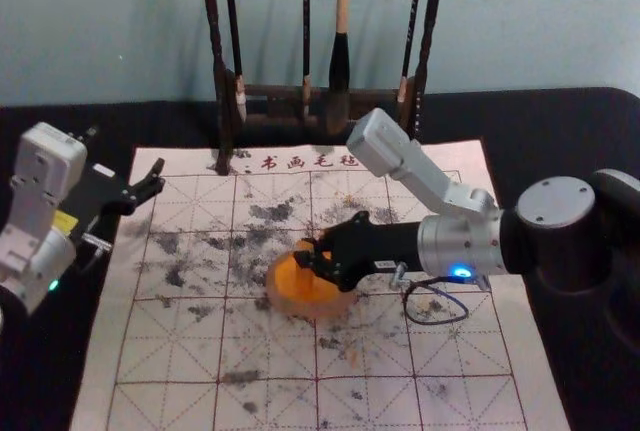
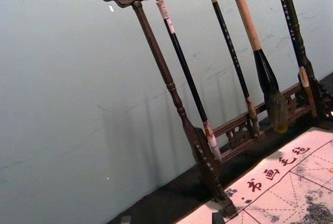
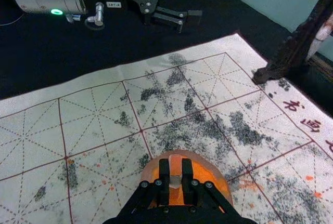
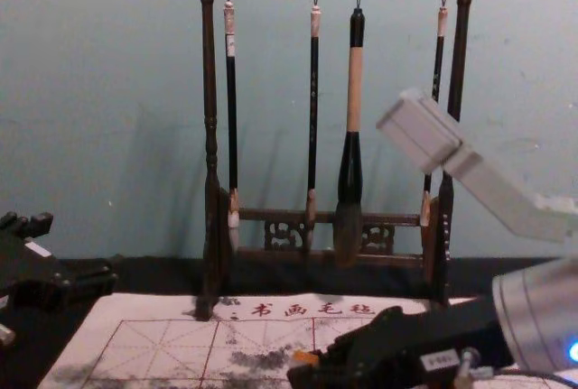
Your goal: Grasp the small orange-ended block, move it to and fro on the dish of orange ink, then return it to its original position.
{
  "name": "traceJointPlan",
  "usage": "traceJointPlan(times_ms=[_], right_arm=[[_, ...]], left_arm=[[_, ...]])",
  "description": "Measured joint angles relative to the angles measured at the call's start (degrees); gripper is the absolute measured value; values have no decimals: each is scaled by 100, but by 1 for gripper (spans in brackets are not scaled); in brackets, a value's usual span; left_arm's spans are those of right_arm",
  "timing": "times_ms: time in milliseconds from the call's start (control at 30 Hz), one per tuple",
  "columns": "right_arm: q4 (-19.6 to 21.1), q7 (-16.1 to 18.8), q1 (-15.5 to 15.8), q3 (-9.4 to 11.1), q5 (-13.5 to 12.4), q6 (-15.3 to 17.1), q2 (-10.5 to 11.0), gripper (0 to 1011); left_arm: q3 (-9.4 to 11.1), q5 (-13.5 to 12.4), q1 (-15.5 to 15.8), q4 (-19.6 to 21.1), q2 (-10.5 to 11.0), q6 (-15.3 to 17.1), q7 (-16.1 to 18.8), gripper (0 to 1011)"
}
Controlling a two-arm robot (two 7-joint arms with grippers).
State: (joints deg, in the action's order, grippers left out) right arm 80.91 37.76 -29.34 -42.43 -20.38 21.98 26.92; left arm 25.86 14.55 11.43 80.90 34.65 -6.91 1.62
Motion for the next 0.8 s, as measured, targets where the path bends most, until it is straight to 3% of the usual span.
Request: traceJointPlan(times_ms=[467,800], right_arm=[[-448,-23,-260,-51,30,-8,-311,108],[-520,-120,-305,17,65,8,-317,108]], left_arm=[[0,0,0,1,0,0,0,1001],[0,0,0,0,0,0,0,1001]])
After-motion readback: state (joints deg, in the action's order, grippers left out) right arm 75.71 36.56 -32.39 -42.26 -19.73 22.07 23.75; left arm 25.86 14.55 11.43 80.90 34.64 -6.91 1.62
